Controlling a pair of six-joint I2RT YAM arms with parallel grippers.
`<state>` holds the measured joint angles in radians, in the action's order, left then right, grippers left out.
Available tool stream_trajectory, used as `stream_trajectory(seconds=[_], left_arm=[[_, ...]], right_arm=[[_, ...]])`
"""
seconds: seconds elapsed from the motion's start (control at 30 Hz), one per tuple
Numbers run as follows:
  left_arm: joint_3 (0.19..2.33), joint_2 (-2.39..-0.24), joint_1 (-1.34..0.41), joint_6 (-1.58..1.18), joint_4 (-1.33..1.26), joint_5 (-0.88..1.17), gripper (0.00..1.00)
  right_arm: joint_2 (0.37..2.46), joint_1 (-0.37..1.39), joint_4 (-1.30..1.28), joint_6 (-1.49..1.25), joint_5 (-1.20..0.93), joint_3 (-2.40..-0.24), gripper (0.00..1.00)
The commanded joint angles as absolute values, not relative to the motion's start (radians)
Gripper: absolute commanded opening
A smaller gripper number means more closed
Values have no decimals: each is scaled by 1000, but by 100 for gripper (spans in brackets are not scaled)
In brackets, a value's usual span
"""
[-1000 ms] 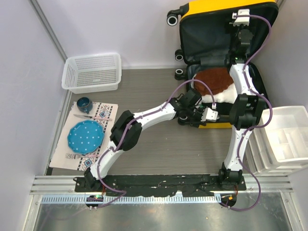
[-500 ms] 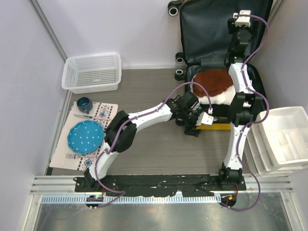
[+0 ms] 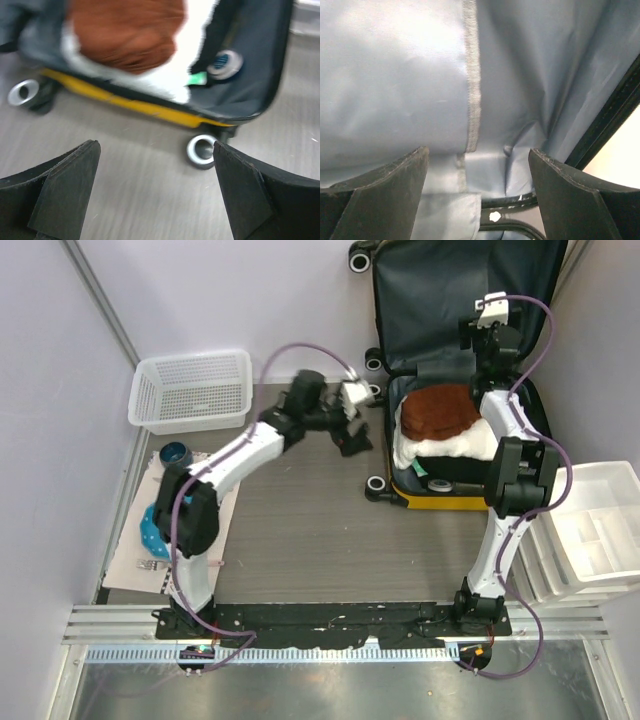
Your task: Open, take out, and arrange the luggage
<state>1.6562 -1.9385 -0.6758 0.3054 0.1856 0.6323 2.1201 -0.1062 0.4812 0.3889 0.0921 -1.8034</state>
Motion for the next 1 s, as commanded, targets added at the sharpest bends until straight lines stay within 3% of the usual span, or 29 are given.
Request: stream_trajectory(seconds=[0.0,0.17,0.33,0.57,0.63,0.83,0.97], left_arm=[[1623,-1815,-522,176,150,680,100],[1652,-1818,-361,215,236,635,99],[1862,-1940,-200,582,526,600,99],[2089,-2135,-86,894,795,486,95],[2152,-2178,-71,1003,865,451,90],[2162,-2229,32,1266,977,370,88],[2174,-2281,57,1383,994,296,72]], right_arm=[[1883,-100,517,339,-41,-1718,87],[1718,-98,240,278,-185,-1629,87],[1542,-92,7,224,-267,-1534,87],[1358,-86,-216,229,-336,-1391,87],[1330,-84,-267,235,-341,-1361,87],[1261,-84,-325,236,-313,-1322,87],[1258,-84,-327,213,-304,-1328,87]])
